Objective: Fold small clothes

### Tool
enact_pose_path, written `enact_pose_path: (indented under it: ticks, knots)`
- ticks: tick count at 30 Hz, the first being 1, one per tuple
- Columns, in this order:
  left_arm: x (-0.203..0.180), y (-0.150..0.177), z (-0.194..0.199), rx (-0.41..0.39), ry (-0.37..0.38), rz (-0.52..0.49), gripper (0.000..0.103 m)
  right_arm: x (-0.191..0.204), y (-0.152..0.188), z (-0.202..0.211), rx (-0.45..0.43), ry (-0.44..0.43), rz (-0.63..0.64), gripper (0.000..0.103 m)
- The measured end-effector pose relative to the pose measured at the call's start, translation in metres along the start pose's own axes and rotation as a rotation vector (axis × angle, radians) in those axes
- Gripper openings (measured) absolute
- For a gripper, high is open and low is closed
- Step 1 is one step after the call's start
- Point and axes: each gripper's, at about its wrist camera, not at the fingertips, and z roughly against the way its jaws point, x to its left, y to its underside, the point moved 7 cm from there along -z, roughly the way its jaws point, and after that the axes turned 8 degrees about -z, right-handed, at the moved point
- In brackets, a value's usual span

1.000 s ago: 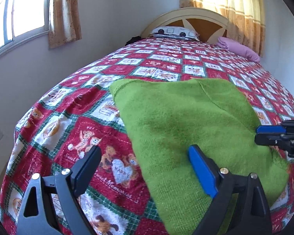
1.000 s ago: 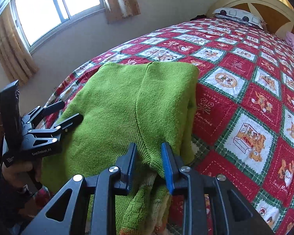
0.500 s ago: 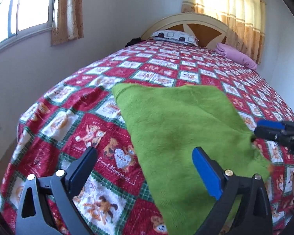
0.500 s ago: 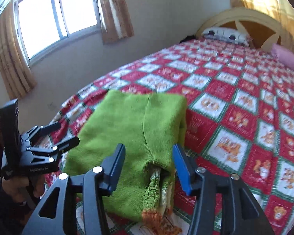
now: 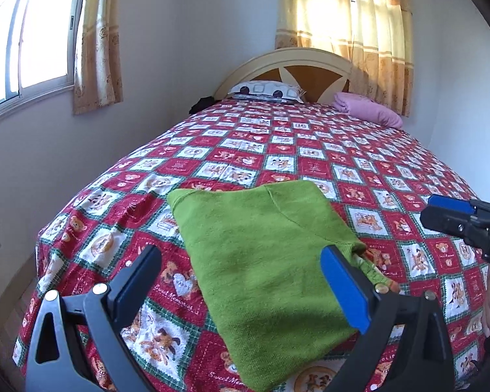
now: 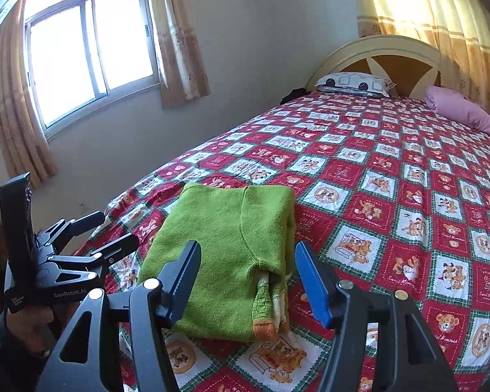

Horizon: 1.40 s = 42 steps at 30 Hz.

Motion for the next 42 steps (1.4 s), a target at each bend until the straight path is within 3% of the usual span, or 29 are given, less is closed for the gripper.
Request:
enact_pose_path:
  ticks: [42]
  knots:
    - [0.000,0.004,-0.001,0.014,-0.012,0.006,0.101,-0.003,0.003,0.016,-0.054,-0.021,-0.043,0.062]
